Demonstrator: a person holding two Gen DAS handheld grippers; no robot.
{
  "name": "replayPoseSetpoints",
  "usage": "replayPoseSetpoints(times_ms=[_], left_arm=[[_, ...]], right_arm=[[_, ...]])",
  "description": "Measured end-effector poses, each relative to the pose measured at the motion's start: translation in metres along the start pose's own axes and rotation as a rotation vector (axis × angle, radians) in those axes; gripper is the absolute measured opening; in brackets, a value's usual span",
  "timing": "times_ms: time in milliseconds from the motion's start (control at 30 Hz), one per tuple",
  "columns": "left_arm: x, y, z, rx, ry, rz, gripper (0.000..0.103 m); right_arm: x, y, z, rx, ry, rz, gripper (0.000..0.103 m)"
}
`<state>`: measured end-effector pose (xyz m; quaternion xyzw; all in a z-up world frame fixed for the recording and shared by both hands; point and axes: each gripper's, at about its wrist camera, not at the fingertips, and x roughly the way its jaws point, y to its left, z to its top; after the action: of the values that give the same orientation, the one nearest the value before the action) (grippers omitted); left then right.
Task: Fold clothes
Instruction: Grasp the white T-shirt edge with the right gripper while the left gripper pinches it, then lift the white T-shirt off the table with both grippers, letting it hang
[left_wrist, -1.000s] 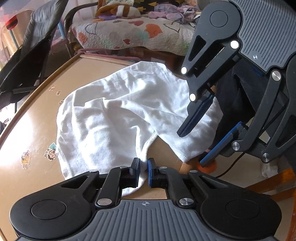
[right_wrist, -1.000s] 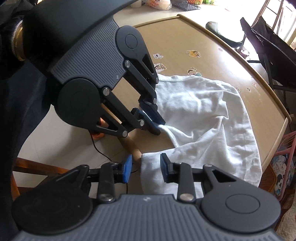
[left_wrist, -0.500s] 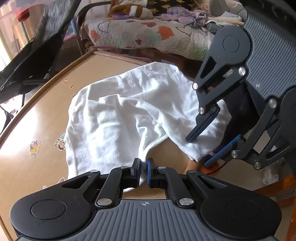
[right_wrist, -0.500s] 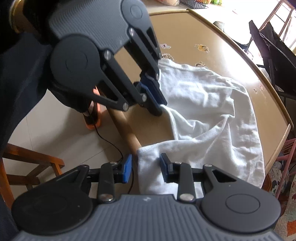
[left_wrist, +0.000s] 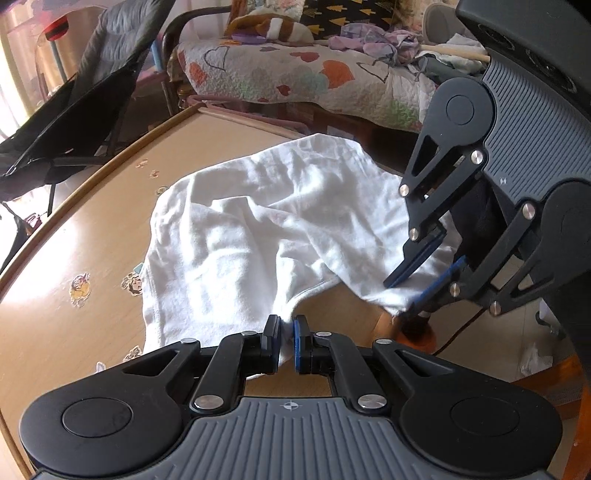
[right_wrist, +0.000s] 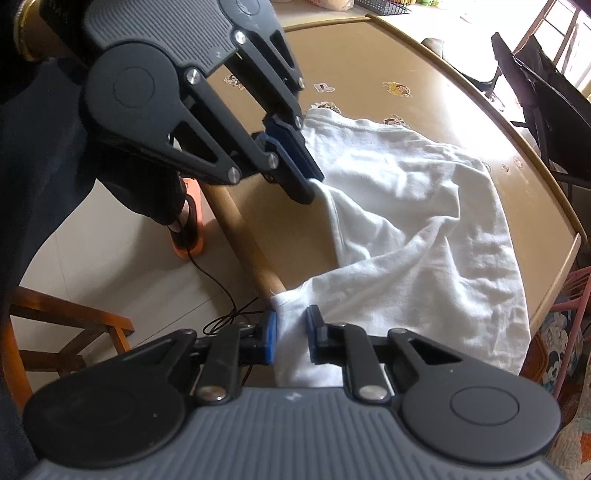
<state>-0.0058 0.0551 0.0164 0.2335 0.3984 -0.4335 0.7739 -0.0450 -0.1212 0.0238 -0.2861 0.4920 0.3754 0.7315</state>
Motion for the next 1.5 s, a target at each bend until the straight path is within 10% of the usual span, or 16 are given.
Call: replayPoseSetpoints(times_ms=[733,1500], left_arm=[[-0.084,-0.009,0.022,0.005,-0.101,0.046,0.007],[-0.255,-0.081,0.055,0.077,-0.284,0.125,0.007]], right_arm=[[-0.127,-0.029,0.002,-0.014,-0.132,-0.038,0.014],[-0.276,0.021,0.002,-0.144,-0.272,-0.072,0.014]])
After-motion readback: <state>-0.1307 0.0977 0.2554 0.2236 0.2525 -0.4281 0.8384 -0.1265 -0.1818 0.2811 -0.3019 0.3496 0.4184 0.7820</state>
